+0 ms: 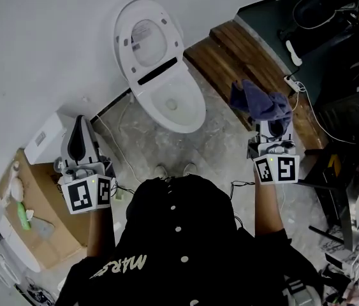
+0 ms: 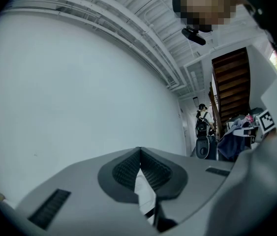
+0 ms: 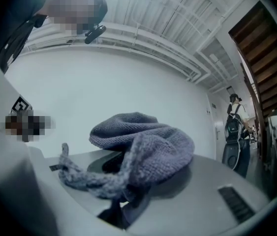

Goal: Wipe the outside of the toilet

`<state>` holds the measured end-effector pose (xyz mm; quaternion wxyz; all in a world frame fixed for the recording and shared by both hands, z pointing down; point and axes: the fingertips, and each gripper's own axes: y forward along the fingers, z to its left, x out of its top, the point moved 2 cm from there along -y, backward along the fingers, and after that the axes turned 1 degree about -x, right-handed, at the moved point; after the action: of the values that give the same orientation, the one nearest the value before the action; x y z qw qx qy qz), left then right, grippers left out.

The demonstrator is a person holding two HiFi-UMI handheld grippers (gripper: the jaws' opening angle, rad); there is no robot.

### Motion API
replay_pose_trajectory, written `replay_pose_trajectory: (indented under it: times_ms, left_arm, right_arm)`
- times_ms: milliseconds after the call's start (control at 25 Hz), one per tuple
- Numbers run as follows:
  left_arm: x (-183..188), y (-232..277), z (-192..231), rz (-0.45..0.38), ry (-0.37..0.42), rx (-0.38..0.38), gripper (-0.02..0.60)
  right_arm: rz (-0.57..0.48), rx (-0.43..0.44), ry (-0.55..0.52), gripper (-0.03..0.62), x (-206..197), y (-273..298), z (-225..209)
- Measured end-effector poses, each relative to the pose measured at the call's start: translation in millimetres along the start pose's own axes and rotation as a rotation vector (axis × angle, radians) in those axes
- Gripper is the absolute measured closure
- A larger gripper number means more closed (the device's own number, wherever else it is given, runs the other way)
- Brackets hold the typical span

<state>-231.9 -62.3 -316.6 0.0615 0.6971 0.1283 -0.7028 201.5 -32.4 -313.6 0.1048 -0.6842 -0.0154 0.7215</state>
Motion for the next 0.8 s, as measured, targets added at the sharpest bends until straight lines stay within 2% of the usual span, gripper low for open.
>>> replay_pose_trajectory:
  times_ms: [800]
  left_arm:
    - [7, 1, -15, 0.001, 0.030, 0.001, 0.571]
  right_arm:
    - [0.003, 0.050, 0.022, 0.491, -4, 11, 2]
